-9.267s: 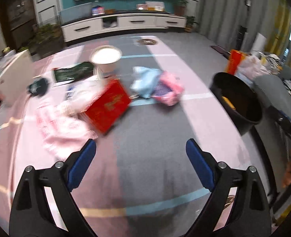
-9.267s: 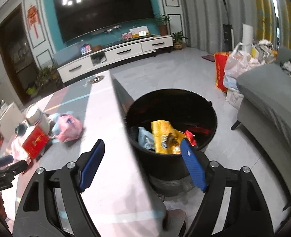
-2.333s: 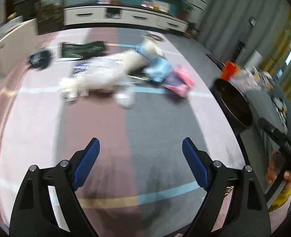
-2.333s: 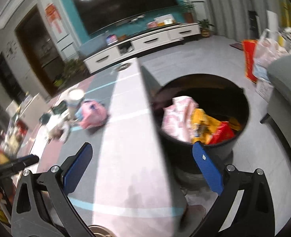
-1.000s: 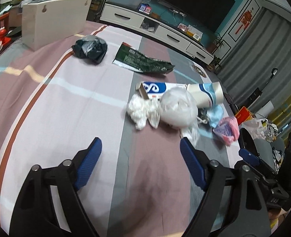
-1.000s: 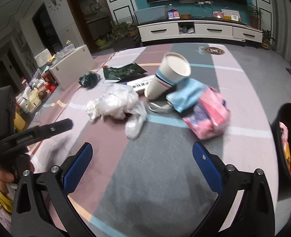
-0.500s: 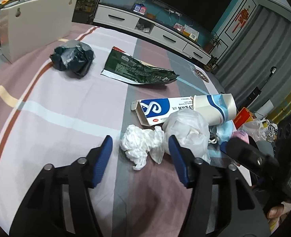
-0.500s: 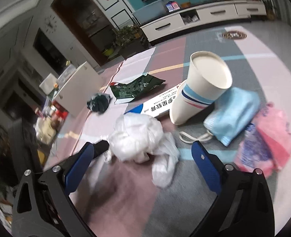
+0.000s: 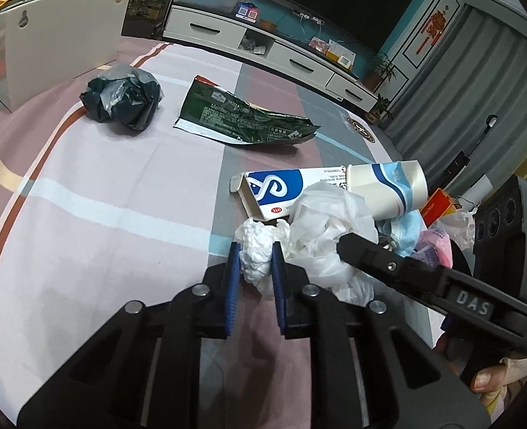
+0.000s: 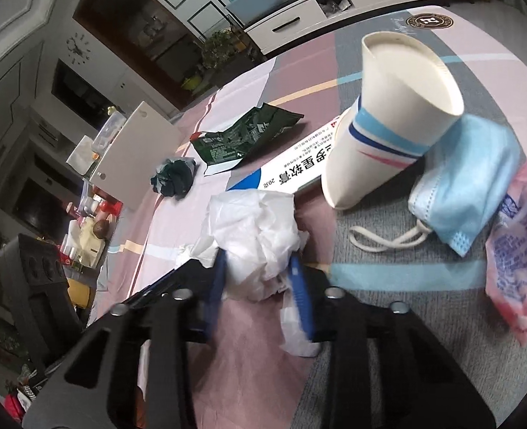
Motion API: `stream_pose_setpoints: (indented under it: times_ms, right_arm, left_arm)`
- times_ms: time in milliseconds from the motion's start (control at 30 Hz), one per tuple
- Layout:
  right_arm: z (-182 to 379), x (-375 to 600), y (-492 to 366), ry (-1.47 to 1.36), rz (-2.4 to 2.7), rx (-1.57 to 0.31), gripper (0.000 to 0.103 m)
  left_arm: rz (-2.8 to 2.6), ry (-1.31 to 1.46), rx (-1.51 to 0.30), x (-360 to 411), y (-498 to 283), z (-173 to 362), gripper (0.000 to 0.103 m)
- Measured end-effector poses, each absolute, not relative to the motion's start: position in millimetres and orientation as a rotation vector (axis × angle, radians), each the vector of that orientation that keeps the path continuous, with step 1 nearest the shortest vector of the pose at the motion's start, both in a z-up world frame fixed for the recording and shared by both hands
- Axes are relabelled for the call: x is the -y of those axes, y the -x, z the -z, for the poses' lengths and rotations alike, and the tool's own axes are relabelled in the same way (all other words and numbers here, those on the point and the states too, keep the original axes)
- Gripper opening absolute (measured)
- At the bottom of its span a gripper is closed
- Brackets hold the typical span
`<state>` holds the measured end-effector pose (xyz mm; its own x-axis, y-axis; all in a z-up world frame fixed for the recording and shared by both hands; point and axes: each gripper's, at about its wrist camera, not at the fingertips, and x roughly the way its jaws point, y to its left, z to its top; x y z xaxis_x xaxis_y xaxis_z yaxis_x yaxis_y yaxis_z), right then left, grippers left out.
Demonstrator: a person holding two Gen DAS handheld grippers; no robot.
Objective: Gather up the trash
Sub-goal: 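Grasp the white tissues with the left tool while the right tool grasps the clear plastic bag, then carry the tissues and plastic bag over the black bin and open both tools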
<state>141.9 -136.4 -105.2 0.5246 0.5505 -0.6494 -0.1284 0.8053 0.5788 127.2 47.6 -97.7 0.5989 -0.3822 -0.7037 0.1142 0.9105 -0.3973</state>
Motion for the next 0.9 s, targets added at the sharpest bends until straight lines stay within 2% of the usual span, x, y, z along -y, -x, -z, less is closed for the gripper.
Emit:
stream_pose_setpoints:
  times_ms: [200,900]
  right_arm:
    - [94.4,139.7,-125.3,-0.499,-0.435,-0.912,0.018]
    - [24.3,210.3,-7.5,-0.382,-0.293,-0.751,0.018]
  left_arm:
    - [0.286,0.31,-0.862,-50.7,-104.6,83.8,0.016]
    - [0.299,0.141,-0.842,-10.2,-21.1,17.7,0.017]
